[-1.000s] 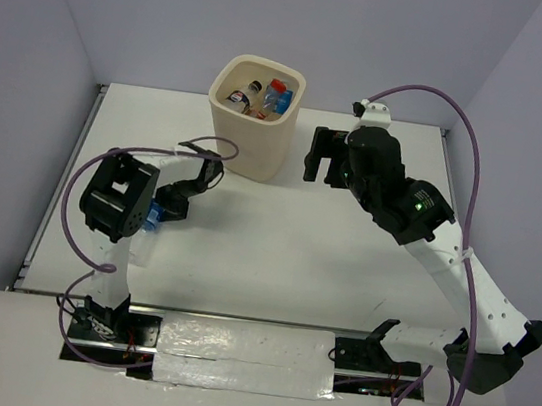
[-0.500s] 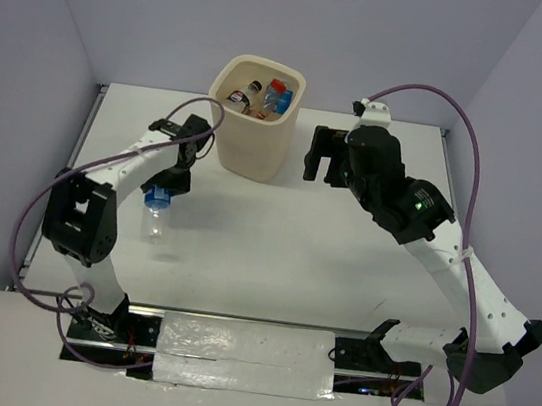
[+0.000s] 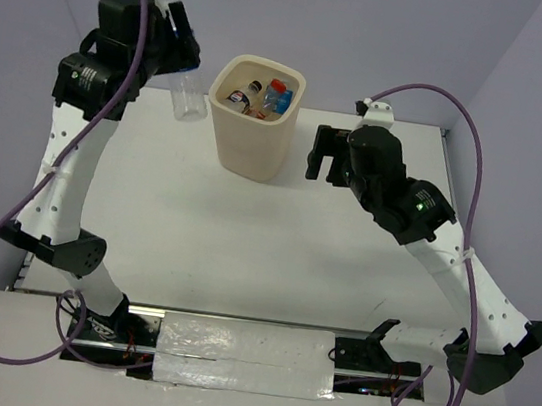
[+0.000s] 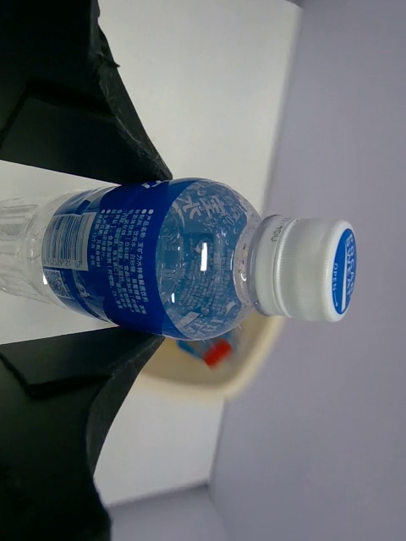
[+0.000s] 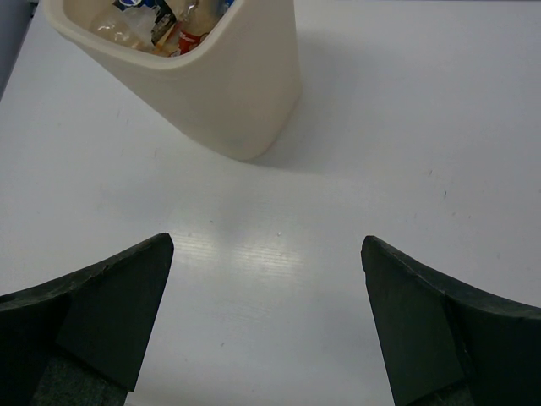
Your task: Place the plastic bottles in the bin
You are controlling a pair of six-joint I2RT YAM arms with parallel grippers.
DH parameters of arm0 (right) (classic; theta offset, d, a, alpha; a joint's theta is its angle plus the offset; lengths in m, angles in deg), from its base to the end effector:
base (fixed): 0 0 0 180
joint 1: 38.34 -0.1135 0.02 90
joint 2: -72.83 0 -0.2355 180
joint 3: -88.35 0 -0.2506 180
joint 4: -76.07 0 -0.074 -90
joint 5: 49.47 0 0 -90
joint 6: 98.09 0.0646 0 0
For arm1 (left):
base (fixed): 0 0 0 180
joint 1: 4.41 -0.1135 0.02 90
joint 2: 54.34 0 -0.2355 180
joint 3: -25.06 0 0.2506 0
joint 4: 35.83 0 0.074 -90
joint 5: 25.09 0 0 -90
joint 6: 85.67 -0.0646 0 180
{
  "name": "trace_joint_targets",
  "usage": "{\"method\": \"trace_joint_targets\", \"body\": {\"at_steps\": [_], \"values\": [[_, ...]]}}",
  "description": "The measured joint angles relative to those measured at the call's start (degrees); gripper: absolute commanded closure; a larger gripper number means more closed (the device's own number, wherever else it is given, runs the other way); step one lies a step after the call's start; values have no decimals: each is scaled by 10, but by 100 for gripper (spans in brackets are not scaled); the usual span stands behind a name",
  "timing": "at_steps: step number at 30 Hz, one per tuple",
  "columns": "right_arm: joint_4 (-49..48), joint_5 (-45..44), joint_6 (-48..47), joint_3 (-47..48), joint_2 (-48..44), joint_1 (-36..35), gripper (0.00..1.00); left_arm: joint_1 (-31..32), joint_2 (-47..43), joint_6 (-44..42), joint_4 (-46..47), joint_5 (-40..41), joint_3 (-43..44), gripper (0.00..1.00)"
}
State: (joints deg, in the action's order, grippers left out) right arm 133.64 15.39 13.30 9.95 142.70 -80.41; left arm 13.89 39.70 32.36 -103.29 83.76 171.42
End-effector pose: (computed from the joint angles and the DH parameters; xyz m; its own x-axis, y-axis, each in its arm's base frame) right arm 0.2198 0.1614 0.4087 -0.4190 0.0666 -0.9056 -0.1825 0.9708 0.1558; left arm 0.3106 -0.0807 0.5115 -0.2194 -0.3959 -0.8917 -0.1156 0.9181 -0.3791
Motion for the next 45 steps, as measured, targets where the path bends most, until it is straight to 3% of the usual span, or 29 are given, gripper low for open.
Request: {"method": "trace_joint_targets", "body": {"at_steps": [5, 11, 19, 32, 35, 36, 38, 45], "values": [[12, -10, 0, 8, -2, 0, 0, 0, 16, -9, 124, -82, 29, 43], [28, -19, 1, 30, -5, 0, 0, -3, 130, 0, 250, -153, 63, 43], [51, -24, 13, 30, -9, 0, 0, -12, 254, 7, 328, -203, 56, 41], [57, -25, 13, 47, 17, 0, 0, -7, 223, 5, 417, -232, -150, 32], [57, -25, 13, 49, 21, 0, 0, 6, 209, 1, 416, -231, -171, 18], [56, -25, 13, 49, 21, 0, 0, 9, 204, -1, 416, -231, -179, 9], [56, -24, 13, 49, 21, 0, 0, 17, 197, -7, 416, -232, -195, 2], [56, -20, 13, 49, 21, 0, 0, 20, 194, -14, 370, -231, -172, 1]]}}
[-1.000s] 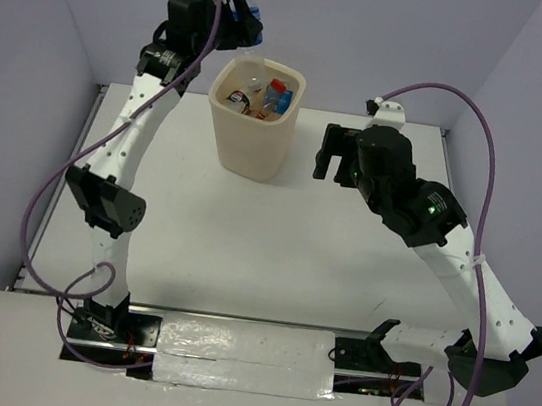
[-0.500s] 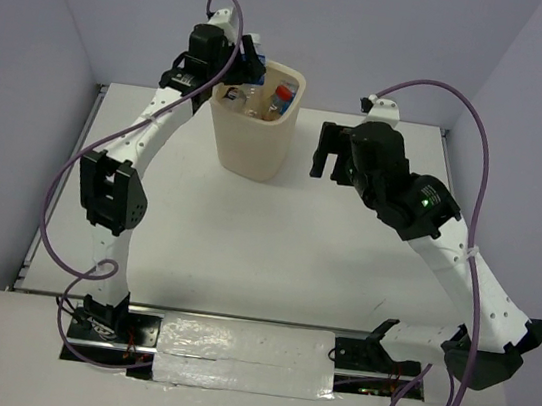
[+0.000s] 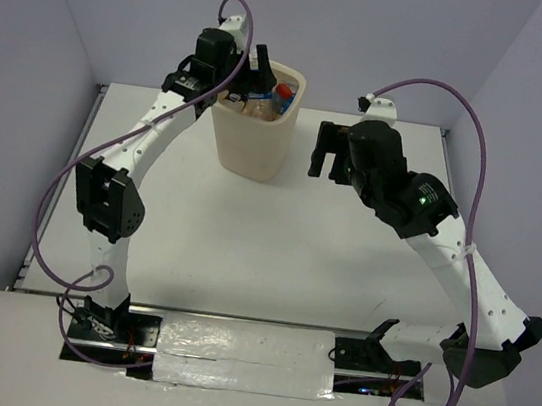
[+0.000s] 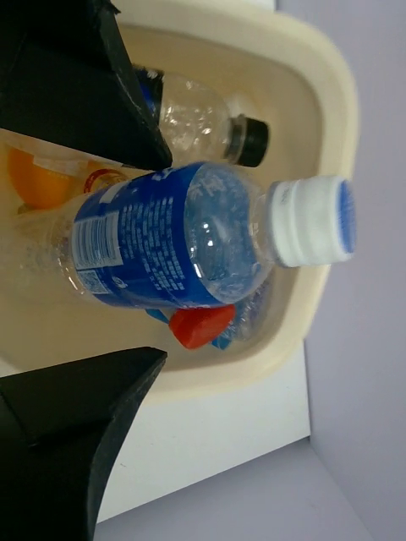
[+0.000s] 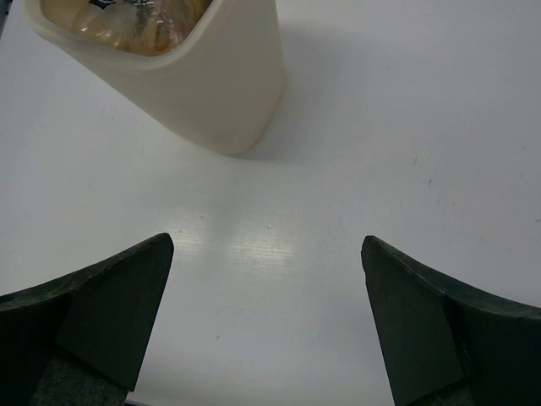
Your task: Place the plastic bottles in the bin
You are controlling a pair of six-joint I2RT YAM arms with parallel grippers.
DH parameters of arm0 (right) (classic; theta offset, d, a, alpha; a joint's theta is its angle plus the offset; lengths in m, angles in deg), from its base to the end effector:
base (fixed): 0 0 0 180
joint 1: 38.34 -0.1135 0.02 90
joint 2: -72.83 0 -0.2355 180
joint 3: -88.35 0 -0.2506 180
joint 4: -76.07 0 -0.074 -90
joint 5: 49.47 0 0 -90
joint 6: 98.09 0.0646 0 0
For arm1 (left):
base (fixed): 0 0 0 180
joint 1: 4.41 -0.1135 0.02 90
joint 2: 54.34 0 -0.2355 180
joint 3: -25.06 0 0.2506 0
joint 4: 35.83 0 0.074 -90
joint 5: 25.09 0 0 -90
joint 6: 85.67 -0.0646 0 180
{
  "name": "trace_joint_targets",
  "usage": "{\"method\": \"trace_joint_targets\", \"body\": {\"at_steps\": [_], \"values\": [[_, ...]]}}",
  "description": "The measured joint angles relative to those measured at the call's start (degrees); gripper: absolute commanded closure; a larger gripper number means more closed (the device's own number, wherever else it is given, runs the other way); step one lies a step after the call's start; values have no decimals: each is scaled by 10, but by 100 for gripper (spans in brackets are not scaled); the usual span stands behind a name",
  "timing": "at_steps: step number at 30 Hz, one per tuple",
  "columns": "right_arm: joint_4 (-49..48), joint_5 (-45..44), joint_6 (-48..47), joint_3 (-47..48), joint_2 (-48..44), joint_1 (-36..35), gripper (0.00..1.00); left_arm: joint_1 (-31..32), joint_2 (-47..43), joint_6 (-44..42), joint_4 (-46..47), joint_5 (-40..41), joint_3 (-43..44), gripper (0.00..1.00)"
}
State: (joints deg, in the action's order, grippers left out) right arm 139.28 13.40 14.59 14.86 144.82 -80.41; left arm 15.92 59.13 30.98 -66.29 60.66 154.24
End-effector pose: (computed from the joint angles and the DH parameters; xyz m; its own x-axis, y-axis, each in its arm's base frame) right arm 0.2194 0.1584 0.4163 -0.4442 0.0613 -0.8938 -0.1388 0.9809 0.1363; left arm 0.4568 -0.1743 0.3621 -0.3989 -0.3292 -0.8558 0.2626 0.8532 -0.4506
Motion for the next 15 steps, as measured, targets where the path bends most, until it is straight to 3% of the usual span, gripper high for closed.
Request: {"method": "trace_joint_targets", "body": {"at_steps": [11, 15], "values": [[13, -36, -7, 5, -2, 0, 0, 1, -12, -56, -107, 27, 210, 1], [23, -52, -7, -5, -21, 21, 0, 1, -97, -70, -135, 53, 160, 1]]}}
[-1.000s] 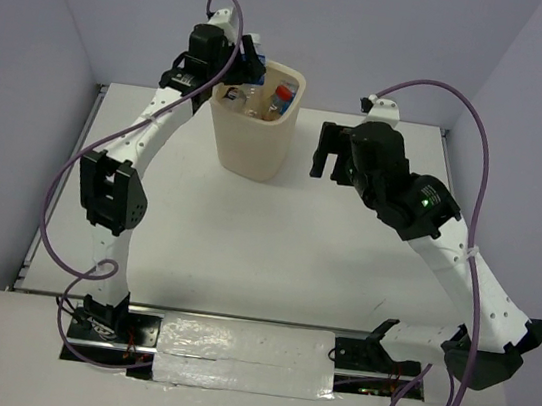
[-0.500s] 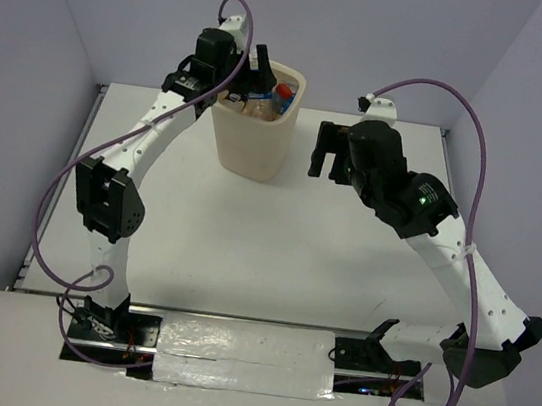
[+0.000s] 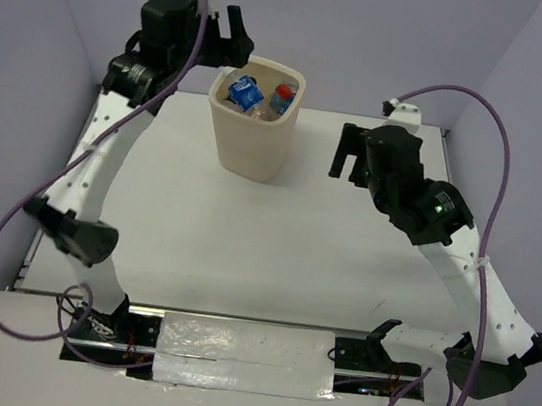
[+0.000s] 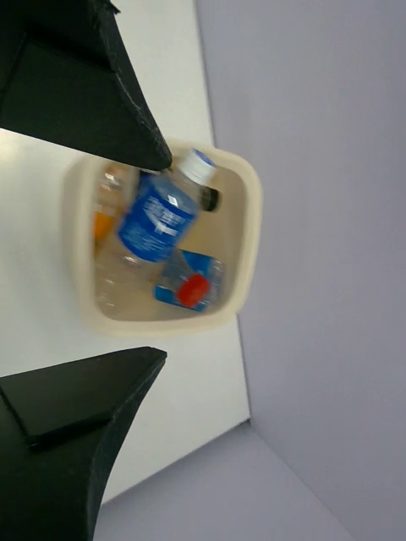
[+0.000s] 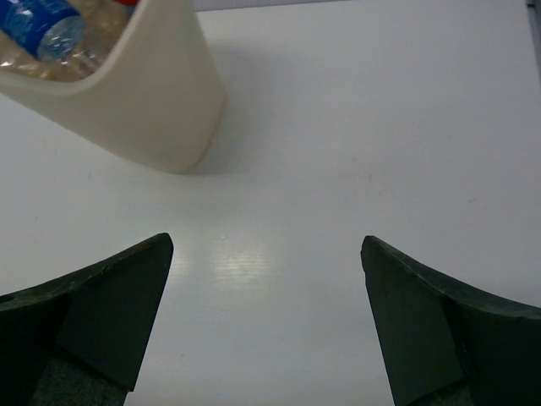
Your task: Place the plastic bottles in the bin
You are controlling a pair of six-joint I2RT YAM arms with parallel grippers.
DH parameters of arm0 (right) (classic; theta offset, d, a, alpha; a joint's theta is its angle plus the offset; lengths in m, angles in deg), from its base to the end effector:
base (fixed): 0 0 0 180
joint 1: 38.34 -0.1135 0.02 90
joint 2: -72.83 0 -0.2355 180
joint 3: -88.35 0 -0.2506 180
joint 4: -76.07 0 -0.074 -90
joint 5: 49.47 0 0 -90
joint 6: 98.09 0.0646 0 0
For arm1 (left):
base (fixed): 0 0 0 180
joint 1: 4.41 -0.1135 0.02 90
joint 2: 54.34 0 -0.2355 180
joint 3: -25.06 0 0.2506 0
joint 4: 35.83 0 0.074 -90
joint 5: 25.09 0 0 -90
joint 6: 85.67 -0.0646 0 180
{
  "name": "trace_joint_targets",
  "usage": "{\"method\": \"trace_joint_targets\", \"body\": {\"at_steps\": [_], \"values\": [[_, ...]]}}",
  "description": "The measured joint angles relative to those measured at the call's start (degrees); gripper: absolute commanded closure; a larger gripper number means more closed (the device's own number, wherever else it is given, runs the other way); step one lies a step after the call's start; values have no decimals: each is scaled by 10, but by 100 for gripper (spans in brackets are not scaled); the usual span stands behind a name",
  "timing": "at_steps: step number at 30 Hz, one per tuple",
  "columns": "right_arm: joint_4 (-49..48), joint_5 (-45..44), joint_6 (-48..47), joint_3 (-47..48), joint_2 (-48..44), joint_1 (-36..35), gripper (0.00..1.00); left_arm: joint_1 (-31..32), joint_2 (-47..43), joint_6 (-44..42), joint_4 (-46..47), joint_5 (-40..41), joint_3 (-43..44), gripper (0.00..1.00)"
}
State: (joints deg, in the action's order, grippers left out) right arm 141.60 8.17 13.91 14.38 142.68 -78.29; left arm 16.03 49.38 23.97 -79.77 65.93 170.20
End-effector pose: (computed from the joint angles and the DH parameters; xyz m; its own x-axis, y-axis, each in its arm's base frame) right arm 0.2163 0.1361 0.4195 -0.4176 0.0630 -0.9064 -0.0305 0.9961 0.0833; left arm 0.3773 -0.1394 0.5020 -0.1506 -0.3025 -0.9412 0.2993 0.8934 -0.3350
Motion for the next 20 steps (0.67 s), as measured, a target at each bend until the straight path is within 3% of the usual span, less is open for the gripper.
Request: {"method": "trace_joint_targets", "body": {"at_steps": [4, 9, 14, 20], "values": [[6, 7, 5, -43, -52, 67, 0, 0, -144, 0, -27, 43, -134, 1], [11, 64, 23, -97, -109, 153, 0, 0, -271, 7, -70, 121, -229, 1], [10, 143, 48, -154, -142, 212, 0, -6, -326, 43, -150, 209, -293, 0], [0, 198, 68, -191, -160, 218, 0, -15, -337, 75, -221, 253, -373, 1]]}}
